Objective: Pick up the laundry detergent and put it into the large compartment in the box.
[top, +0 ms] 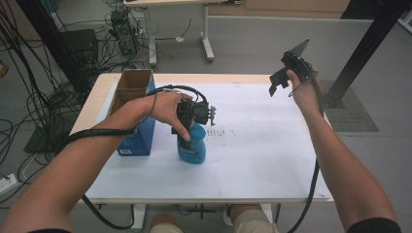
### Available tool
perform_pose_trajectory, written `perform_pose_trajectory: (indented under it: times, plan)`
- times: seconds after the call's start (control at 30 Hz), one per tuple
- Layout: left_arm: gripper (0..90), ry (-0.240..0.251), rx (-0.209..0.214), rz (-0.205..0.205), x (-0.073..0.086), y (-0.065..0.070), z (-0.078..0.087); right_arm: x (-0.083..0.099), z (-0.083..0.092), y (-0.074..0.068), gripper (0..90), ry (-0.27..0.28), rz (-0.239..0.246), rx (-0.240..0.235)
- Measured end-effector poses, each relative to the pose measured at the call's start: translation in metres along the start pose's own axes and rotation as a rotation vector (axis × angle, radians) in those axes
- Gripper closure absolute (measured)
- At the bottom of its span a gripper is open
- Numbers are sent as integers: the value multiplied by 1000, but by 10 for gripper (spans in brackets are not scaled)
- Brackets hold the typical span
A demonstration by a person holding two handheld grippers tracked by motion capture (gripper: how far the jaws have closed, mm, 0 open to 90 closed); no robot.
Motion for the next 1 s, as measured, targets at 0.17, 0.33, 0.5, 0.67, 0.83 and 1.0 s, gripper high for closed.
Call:
perform_pose_trajectory:
  times: [0.17, 0.33, 0.5, 0.67, 0.83, 1.0]
  plan:
    - [50, 6, -2, 0, 1, 0, -1, 0, 0, 0, 46, 2, -2, 0]
    - [50, 5, -13, -5, 1, 1, 1, -1, -1, 0, 46, 1, -5, 1]
    - [50, 5, -20, -4, 1, 2, 1, -1, -1, -1, 46, 2, -1, 0]
    - [50, 2, -21, -2, 1, 2, 2, -1, -1, -1, 46, 0, 1, -1]
    - [51, 2, -23, -3, 0, 3, 2, -1, -1, -1, 46, 0, 0, 0]
    - [51, 3, -26, -4, 0, 3, 3, -1, -1, -1, 46, 2, -2, -1]
Point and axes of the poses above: each handheld gripper's, and its own axes: z roughly backward along the jaws, x roughly out of its underside, y roughly to its right, the point moved 1 cm from there along -z, roughly forward along the jaws, and after that the axes turned 2 degrees about -z, right-handed, at the moved point
